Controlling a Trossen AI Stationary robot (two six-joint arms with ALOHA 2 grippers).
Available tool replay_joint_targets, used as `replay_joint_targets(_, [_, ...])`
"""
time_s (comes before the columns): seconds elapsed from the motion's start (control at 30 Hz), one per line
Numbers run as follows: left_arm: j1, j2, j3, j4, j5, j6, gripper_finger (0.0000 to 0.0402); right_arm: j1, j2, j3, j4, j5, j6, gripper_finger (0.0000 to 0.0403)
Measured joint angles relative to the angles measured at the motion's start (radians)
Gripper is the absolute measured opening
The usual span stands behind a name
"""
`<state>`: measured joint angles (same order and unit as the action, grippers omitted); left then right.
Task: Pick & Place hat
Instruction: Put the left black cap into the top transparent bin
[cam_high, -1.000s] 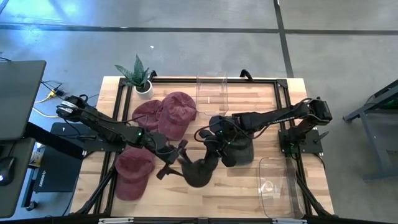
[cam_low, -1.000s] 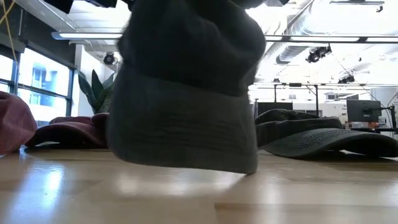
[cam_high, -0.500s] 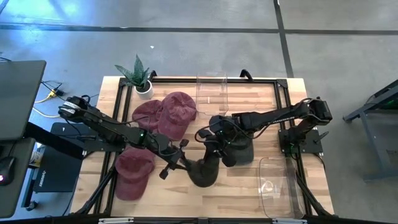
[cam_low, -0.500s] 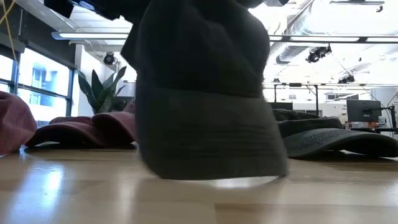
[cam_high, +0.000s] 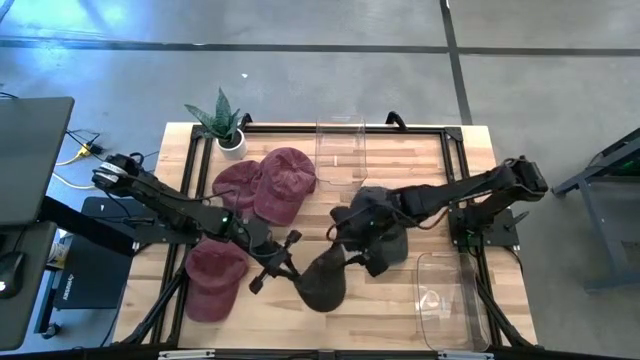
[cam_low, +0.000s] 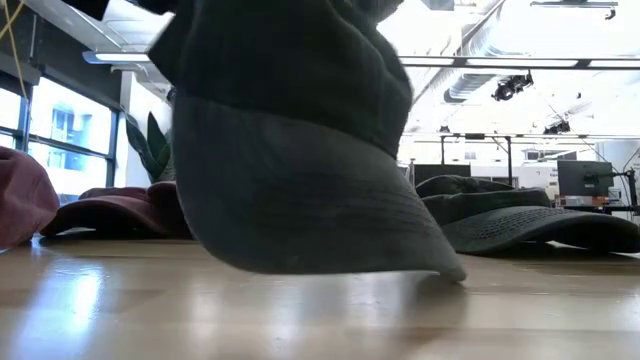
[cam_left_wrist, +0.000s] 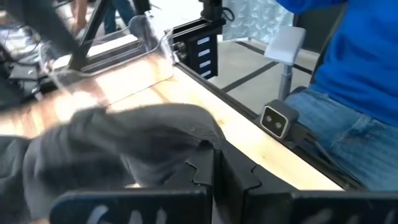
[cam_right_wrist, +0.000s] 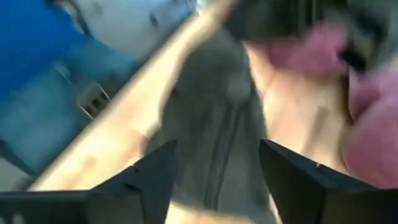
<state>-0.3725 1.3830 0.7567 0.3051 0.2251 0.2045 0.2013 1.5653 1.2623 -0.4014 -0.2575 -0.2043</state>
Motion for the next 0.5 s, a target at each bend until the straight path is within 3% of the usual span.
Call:
replay_joint_targets(0.2, [-0.017, 0.0, 0.0, 0.009, -0.021, 0.011, 0.0001, -0.002, 0.05, -0.001, -0.086, 0.153, -0.057, 0.0256])
replay_joint_targets(0.27, [-0.016, 0.0, 0.0, 0.008, -0.024, 0.01, 0.0001, -0.029, 0.058, -0.001, -0.092, 0.16, -0.073, 0.0256])
replay_joint_targets(0.33, [-0.016, 0.0, 0.0, 0.008, -0.026, 0.01, 0.0001, -0.07, 0.07, -0.001, -0.07, 0.086, -0.089, 0.0255])
replay_joint_targets(0.5, [-0.016, 0.0, 0.0, 0.008, -0.026, 0.009, 0.0001, -0.169, 0.129, -0.001, 0.02, -0.271, -0.102, 0.0257])
